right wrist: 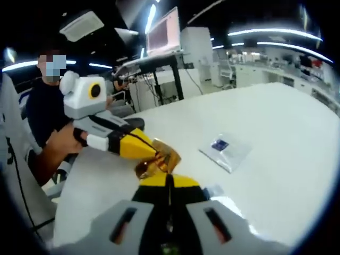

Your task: Arrange the skincare products in the storage area until every visible bottle or jar stands upright without overlapping.

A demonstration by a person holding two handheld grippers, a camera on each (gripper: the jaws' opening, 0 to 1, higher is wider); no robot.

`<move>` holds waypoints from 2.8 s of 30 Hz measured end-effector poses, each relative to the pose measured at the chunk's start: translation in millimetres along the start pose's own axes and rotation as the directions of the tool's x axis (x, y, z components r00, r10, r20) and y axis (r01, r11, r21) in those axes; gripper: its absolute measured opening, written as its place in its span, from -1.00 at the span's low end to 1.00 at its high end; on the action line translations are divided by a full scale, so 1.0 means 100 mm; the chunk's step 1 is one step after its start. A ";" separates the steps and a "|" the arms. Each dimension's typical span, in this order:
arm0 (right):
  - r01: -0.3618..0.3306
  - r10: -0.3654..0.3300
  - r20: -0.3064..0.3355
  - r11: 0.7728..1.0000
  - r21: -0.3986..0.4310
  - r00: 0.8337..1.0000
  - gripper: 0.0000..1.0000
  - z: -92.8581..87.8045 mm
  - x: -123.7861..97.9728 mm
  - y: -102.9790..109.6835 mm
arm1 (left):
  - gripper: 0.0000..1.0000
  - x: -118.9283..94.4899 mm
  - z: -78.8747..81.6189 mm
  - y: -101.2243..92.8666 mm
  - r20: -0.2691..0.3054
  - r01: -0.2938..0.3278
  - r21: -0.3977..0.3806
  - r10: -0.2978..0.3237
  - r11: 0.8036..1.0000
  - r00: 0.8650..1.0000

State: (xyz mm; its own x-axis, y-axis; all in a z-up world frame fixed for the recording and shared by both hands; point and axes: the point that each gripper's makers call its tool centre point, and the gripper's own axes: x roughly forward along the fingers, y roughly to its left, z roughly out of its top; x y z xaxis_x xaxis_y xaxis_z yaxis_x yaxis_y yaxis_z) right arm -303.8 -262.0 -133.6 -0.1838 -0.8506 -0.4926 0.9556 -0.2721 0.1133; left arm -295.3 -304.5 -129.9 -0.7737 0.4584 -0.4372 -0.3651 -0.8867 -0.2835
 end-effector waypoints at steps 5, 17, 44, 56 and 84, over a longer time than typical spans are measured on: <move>0.032 -0.034 -0.022 0.996 -0.078 0.999 -0.97 -0.01 0.03 -0.03 | -1.00 0.03 -0.01 0.03 -0.009 -0.022 0.012 0.022 1.000 1.000; 0.111 -0.127 -0.050 0.961 -0.252 0.991 -0.93 -0.02 0.06 -0.06 | -1.00 0.08 -0.08 0.09 -0.031 -0.058 0.028 0.059 0.998 0.998; 0.204 -0.236 -0.052 0.914 -0.350 0.970 -0.74 0.00 0.01 -0.12 | -0.90 0.06 -0.06 0.15 0.036 -0.203 0.343 0.203 0.917 0.978; 0.214 -0.244 -0.049 0.917 -0.335 0.969 -0.71 0.01 0.01 -0.13 | -0.86 0.02 -0.06 0.16 0.053 -0.225 0.362 0.221 0.904 0.974; 0.316 -0.310 0.109 0.948 -0.047 0.945 -0.51 -0.08 -0.66 -0.25 | -0.55 -0.02 0.02 -0.39 0.104 0.051 0.084 -0.059 0.995 0.993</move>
State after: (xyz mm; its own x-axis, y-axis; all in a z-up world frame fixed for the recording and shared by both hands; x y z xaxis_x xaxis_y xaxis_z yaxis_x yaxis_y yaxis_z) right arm -313.7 -195.3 -110.2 -0.4946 -0.7683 -0.4063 0.8582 -0.5056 -0.0886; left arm -280.8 -270.4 -116.2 -0.8005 0.5014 -0.3284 -0.4460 -0.8643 -0.2323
